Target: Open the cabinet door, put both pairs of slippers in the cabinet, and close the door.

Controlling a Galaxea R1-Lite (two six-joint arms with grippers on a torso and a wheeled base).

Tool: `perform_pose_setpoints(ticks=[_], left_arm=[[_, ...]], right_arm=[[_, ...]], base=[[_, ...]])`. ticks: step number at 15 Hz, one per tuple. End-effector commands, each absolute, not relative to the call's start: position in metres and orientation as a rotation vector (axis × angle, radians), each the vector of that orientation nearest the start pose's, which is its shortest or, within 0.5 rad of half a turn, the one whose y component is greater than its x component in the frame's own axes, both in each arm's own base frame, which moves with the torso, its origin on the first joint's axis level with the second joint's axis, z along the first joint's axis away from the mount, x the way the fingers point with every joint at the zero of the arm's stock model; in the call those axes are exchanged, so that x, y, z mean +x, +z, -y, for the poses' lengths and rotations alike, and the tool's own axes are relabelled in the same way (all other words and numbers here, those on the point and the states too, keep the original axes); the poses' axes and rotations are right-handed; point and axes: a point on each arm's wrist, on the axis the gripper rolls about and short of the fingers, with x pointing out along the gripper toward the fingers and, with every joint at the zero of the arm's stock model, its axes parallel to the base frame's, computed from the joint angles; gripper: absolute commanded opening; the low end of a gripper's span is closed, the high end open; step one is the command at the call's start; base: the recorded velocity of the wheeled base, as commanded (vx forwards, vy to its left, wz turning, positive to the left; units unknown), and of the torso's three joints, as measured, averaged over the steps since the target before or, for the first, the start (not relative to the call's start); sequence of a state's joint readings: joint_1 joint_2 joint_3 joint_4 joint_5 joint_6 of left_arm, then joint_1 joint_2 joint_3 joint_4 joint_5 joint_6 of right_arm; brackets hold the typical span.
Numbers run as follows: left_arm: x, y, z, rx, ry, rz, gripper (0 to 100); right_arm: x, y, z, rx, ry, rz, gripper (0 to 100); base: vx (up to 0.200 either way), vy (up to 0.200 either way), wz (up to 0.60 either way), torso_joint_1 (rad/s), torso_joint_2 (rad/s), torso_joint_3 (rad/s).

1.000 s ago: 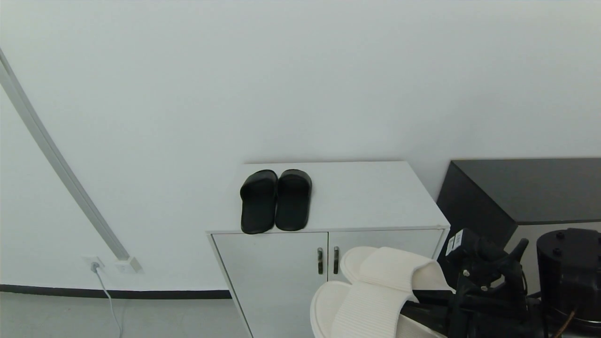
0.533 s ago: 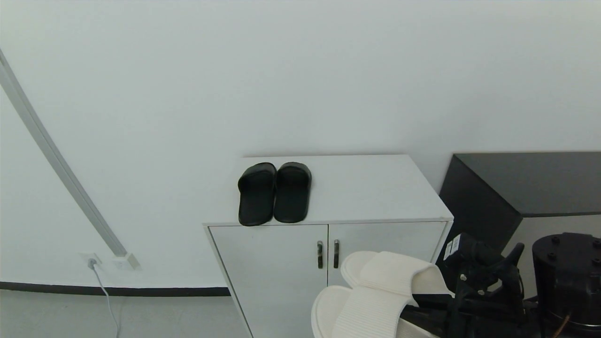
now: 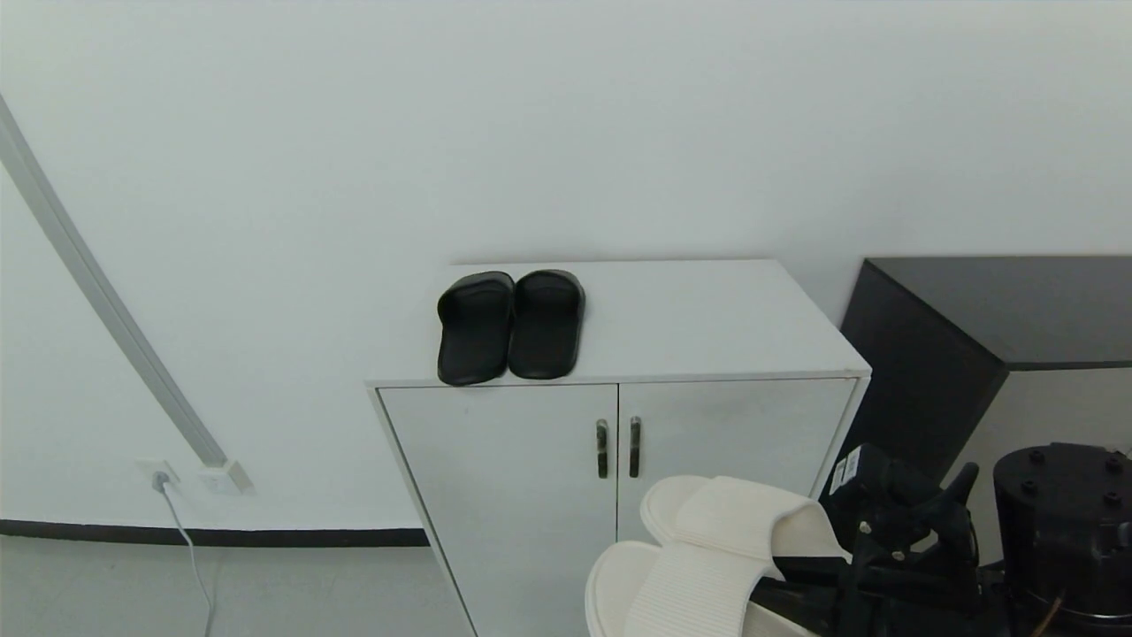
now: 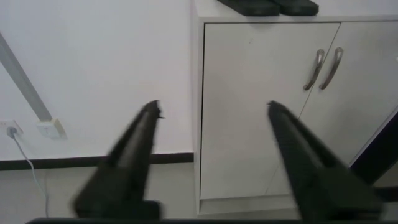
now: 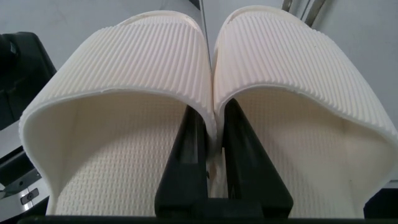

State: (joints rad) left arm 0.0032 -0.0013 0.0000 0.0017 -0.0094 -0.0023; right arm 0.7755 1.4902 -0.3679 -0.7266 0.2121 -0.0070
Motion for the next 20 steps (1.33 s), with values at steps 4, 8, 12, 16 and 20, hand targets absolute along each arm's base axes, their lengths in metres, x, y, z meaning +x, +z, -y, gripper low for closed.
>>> perform_pose_setpoints(ticks=[4,8,12,16,20], left_arm=[[-0.023,0.075,0.000,-0.003,-0.006,-0.002,100],[-0.023,0.075,0.000,-0.003,-0.003,-0.002,100],[-0.023,0.075,0.000,-0.002,-0.005,-0.002,100],[-0.023,0.075,0.000,0.031,-0.008,-0.001,100],[-0.023,0.075,0.000,0.020,-0.006,-0.003,100]], right_arm=[[0.150,0.133,-0.153,-0.117,0.973,-0.403,0],[0.151,0.127,-0.154,-0.125,0.971,-0.429,0],[0.152,0.120,-0.154,-0.129,0.971,-0.411,0],[0.150,0.119,-0.154,-0.118,0.978,-0.373,0],[0.148,0.115,-0.152,-0.116,0.981,-0.379,0]], base=[[0.000,0.000,0.00,-0.216,0.54,0.319],[0.000,0.000,0.00,-0.199,0.52,0.321],[0.000,0.000,0.00,-0.172,0.50,0.321],[0.000,0.000,0.00,-0.140,0.47,0.324],[0.000,0.000,0.00,-0.102,0.46,0.349]])
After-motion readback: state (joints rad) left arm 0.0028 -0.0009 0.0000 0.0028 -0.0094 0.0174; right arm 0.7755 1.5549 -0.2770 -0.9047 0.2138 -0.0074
